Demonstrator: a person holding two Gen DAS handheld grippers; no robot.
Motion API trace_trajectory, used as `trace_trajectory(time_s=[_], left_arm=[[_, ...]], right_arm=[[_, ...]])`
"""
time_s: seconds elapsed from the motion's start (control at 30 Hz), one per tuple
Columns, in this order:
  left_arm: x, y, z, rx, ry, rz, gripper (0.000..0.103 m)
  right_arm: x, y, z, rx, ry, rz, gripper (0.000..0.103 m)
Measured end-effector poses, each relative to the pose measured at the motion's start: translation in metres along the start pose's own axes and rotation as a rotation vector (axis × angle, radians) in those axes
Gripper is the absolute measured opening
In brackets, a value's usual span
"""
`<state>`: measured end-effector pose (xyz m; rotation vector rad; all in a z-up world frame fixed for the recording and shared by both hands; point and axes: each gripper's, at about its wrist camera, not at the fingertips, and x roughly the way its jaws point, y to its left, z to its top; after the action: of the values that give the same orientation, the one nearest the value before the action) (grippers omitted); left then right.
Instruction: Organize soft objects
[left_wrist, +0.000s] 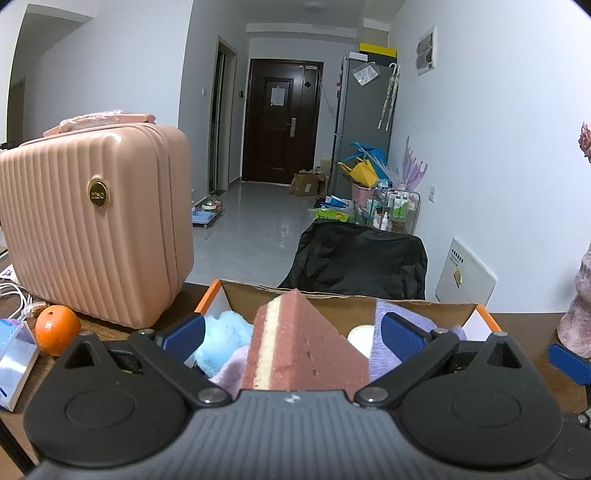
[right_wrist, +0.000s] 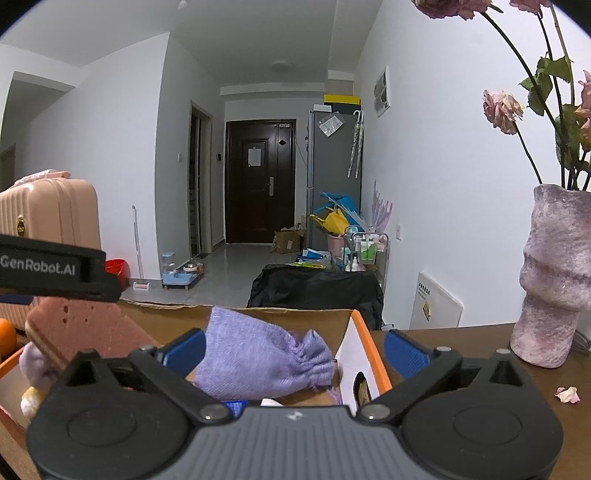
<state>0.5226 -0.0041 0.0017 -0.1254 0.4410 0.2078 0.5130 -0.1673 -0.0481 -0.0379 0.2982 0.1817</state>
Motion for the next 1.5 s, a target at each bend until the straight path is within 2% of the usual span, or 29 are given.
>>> trace_trajectory(time_s=[0.43, 0.73, 1.13, 1.5], left_arm=[[-0.023, 0.001, -0.006, 0.028, -0.043, 0.01, 0.103], [-0.055, 0.004, -0.019, 0.053, -0.097, -0.005, 0.103], [-0.107, 0.018, -0.039, 0.05, -0.131, -0.043, 0.103], [-0.175, 0.035, -0.042, 0.057, -0.163, -0.069, 0.103]], right_arm=[[-0.02, -0.003, 0.0, -0.003, -0.011, -0.003, 0.103], [-0.051, -0.007, -0.001, -0.003, -0.022, 0.007, 0.103], [-0.112, -0.013, -0.006, 0.009, -0.041, 0.008, 0.103], [-0.187, -0.015, -0.003, -0.01, -0.083, 0.028, 0.103]])
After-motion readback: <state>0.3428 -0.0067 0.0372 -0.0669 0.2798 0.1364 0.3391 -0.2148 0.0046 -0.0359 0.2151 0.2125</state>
